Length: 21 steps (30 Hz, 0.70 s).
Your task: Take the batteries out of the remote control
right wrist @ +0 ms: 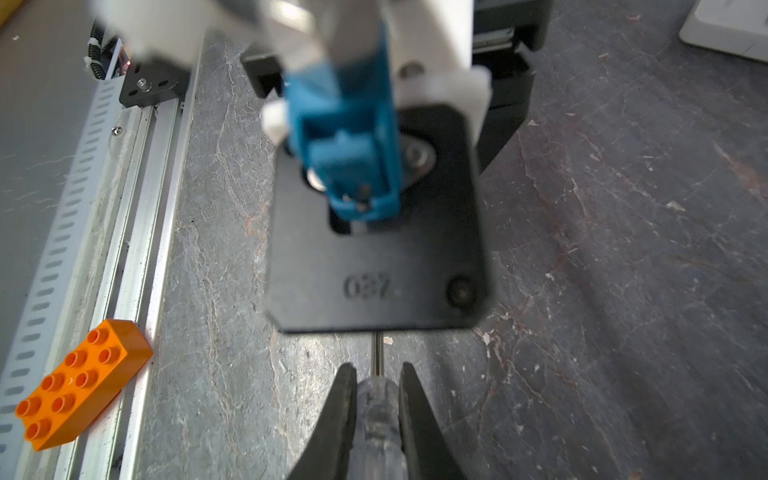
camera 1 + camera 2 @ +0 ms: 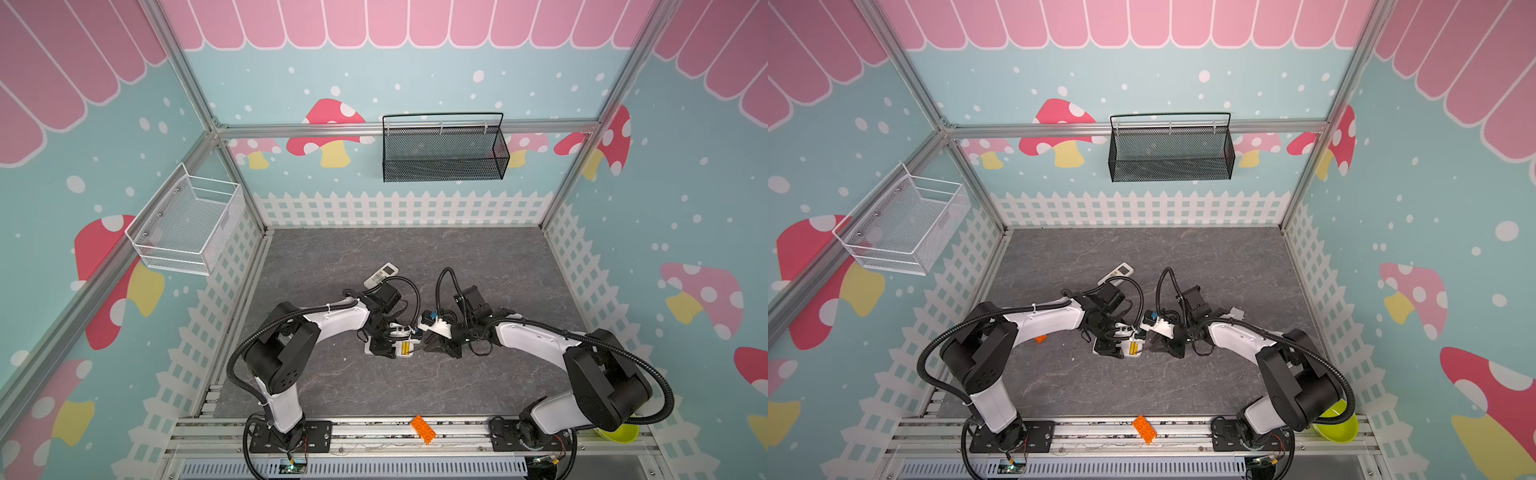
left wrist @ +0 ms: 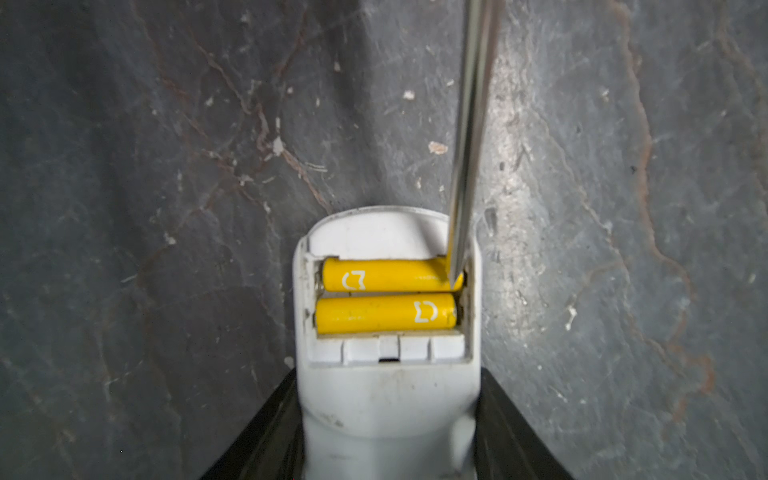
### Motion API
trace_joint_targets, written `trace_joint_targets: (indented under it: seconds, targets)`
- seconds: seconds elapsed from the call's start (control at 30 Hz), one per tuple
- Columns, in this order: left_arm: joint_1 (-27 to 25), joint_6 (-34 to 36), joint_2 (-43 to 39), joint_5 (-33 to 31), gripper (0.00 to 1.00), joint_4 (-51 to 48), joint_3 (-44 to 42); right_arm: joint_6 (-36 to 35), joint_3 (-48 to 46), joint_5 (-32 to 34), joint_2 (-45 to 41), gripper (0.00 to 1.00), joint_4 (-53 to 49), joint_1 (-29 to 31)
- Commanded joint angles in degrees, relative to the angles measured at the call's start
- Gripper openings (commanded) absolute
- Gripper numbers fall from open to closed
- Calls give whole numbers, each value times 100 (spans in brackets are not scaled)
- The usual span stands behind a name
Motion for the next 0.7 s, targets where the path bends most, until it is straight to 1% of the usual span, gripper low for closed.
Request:
trace_joint_targets:
  seconds: [0.0, 0.4, 0.67]
  targets:
    - [-24, -17, 150, -108, 57, -343, -230, -242, 88, -129, -113, 0, -277, 40]
    - [-50, -10, 151, -143, 56, -321, -237, -342, 204, -262, 6, 0, -453, 39]
    - [-63, -8, 155, -155, 56, -317, -257, -433, 291, -231, 106, 0, -577, 53]
